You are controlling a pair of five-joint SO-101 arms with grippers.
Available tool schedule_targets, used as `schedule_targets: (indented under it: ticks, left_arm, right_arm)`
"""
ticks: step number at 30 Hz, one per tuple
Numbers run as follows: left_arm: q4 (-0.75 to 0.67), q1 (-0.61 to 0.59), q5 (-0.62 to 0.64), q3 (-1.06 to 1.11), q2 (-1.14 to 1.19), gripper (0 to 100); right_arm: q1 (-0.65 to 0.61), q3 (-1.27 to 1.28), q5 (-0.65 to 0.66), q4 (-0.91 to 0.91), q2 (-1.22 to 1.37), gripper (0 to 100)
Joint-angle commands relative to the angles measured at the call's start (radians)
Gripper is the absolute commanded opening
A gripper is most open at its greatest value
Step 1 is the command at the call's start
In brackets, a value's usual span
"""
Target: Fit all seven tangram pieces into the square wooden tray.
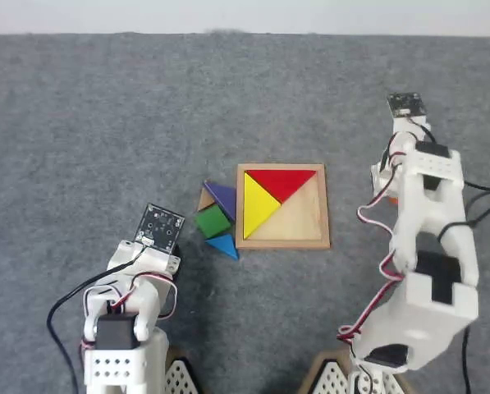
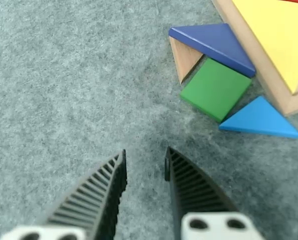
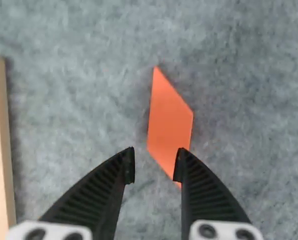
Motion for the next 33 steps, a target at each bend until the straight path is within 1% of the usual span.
schedule_targets:
  ticks: [1, 3, 12, 15, 17, 21, 23, 28, 30, 33]
  left_arm:
    - [-0.014, -0.005, -0.005, -0.008, -0.015, 13]
    - [-0.014, -0.005, -0.005, -0.008, -0.015, 13]
    - [-0.014, -0.005, -0.005, -0.008, -0.015, 13]
    - [-0.014, -0.005, -0.005, -0.008, -0.015, 13]
    - [-0.014, -0.005, -0.005, -0.008, -0.015, 13]
    - [-0.014, -0.005, -0.005, -0.008, -0.015, 13]
    - [-0.014, -0.005, -0.005, -0.008, -0.015, 13]
    - [-0.014, -0.005, -0.005, -0.008, -0.015, 13]
    - [-0.014, -0.005, -0.005, -0.008, -0.015, 13]
    - [-0.014, -0.005, -0.005, -0.008, -0.015, 13]
  right_arm:
    - [0.016, -0.163, -0.018, 0.024, 0.054, 17.4]
    - [0.010, -0.206, -0.015, 0.024, 0.099, 19.1]
    - [0.008, -0.331, -0.009, 0.027, 0.300, 19.1]
    - [0.010, -0.377, -0.009, 0.071, 0.321, 18.9]
    - [0.008, -0.388, -0.009, 0.088, 0.321, 15.6]
    - [0.008, -0.387, -0.012, 0.099, 0.321, 0.1]
    - [0.008, -0.390, -0.015, 0.119, 0.318, 2.3]
    - [-0.005, -0.399, -0.028, 0.160, 0.259, 0.8]
    - [-0.021, -0.399, -0.068, 0.189, 0.203, 0.8]
    - [-0.077, -0.394, -0.112, 0.251, 0.108, 0.8]
